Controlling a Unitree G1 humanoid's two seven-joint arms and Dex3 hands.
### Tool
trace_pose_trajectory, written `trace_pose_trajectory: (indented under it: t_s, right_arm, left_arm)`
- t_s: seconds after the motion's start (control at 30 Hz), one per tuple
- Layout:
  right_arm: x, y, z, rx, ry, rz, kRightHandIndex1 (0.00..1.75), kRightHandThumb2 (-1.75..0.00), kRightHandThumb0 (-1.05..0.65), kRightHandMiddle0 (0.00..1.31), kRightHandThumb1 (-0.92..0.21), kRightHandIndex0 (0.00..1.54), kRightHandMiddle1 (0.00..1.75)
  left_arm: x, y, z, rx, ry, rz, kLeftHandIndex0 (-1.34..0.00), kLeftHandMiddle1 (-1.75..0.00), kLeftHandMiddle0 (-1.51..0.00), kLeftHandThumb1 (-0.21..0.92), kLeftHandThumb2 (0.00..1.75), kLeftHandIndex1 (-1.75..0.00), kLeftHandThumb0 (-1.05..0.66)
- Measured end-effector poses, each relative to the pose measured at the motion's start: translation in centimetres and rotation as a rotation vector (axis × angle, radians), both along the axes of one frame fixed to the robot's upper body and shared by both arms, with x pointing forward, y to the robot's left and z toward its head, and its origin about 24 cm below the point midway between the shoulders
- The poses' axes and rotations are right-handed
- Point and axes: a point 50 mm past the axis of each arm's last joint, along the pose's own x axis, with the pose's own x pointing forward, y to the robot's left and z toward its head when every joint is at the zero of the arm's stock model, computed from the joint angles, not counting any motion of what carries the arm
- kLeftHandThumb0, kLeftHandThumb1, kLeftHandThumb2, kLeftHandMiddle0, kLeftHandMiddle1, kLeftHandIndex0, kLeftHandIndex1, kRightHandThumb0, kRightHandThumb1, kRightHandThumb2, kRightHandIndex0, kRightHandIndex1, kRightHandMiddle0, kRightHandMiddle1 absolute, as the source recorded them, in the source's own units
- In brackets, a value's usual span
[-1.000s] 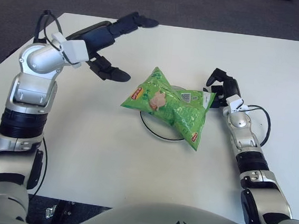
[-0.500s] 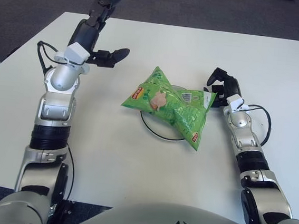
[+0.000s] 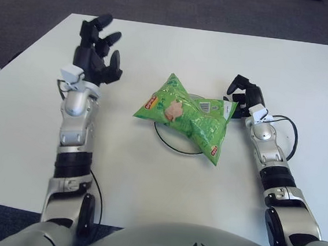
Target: Put the snack into the plate.
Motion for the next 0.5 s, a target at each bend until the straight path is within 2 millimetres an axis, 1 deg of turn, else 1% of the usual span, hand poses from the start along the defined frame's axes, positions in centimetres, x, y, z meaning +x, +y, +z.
trace_pose_trajectory:
  t_s: [0.03,0.1,0.13,0.17,0.2,0.23,0.27,0.3,0.5]
  right_arm:
    - [0.0,0.0,0.0,0.0,0.001,0.001,1.75,-1.36,-0.5,0.65,-0.28,1.34,1.75]
    - [0.0,0.1,0.0,0.0,0.001,0.007,1.75,-1.36,-0.5,0.65,-0.28,1.35,1.75]
    - [0.0,0.1,0.0,-0.001,0.002,0.006,1.75,-1.36,-0.5,0.65,-0.28,1.35,1.75]
    - [0.0,0.0,0.0,-0.001,0.003,0.006,1.75,-1.36,-0.5,0.65,-0.28,1.35,1.75]
    - [0.0,0.0,0.0,-0.001,0.003,0.006,1.75,-1.37,-0.5,0.65,-0.28,1.35,1.75]
    - [0.0,0.0,-0.1,-0.001,0.005,0.007,1.75,-1.37,-0.5,0.65,-0.28,1.35,1.75]
    - [0.0,0.1,-0.1,-0.002,0.005,0.008,1.75,-1.37,-0.5,0.65,-0.28,1.34,1.75]
    - [0.0,0.1,0.0,-0.001,0.001,0.01,1.75,-1.37,-0.5,0.65,-0.28,1.34,1.75]
    - [0.3,0.2,0.5,-0.003,-0.015,0.021,1.75,-1.38,-0.5,0.66,-0.27,1.34,1.75]
  left_arm:
    - [0.0,-0.1,-0.4,-0.006,0.012,0.002,-0.05,-1.31,-0.31,0.63,0.94,-1.45,-0.56]
    - [0.0,0.1,-0.6,-0.015,0.004,0.022,-0.08,-1.39,-0.32,0.61,0.96,-1.52,-0.55]
    - [-0.1,0.2,-0.6,-0.019,-0.006,0.031,-0.11,-1.46,-0.35,0.59,0.99,-1.57,-0.44]
    - [-0.2,0.3,-0.7,-0.022,-0.016,0.037,-0.18,-1.56,-0.43,0.52,1.09,-1.63,-0.29]
    - [-0.4,0.4,-1.1,-0.028,-0.013,0.041,-0.23,-1.63,-0.48,0.47,1.15,-1.67,-0.19]
    - [-0.5,0.5,-1.3,-0.035,-0.014,0.041,-0.26,-1.65,-0.51,0.44,1.19,-1.68,-0.15]
    - [-0.6,0.7,-1.6,-0.047,-0.009,0.038,-0.35,-1.69,-0.61,0.33,1.3,-1.68,-0.1]
    - [-0.7,0.7,-1.9,-0.052,0.0,0.031,-0.42,-1.71,-0.67,0.26,1.38,-1.67,-0.07]
    - [-1.1,1.0,-2.8,-0.041,0.061,-0.007,-0.59,-1.74,-0.83,0.07,1.58,-1.64,-0.02]
